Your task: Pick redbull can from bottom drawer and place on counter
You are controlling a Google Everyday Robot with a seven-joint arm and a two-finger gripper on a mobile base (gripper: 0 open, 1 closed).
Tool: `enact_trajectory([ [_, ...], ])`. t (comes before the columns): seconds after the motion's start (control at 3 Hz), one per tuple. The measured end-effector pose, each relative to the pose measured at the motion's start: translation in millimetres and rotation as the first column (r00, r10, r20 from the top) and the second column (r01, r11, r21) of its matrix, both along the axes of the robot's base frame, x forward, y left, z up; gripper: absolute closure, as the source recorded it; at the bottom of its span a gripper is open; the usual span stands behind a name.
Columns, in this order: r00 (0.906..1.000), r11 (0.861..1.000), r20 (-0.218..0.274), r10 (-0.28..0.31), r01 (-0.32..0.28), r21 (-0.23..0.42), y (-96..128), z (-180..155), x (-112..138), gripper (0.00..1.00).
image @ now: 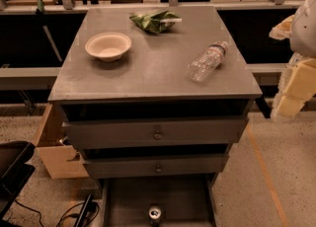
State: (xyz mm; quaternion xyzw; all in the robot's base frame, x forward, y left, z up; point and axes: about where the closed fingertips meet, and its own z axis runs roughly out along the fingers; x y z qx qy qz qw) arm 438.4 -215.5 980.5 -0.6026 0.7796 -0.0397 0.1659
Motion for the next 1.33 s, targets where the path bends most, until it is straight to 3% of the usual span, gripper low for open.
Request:
enact_trajectory([
  [0.67, 0.9997, 1.000, 0.022, -0.008, 0.008, 0.014, -2.0, 9.7, 4.0, 0.00],
  [1.0, 0.9987, 0.996, 0.049, 0.014, -0.019, 0.090, -1.9, -4.2, -0.4, 0.00],
  [1.33, 0.9966, 0.968, 0.075, 0.034, -0.052, 0.244, -3.1, -59.2, -9.6, 0.00],
])
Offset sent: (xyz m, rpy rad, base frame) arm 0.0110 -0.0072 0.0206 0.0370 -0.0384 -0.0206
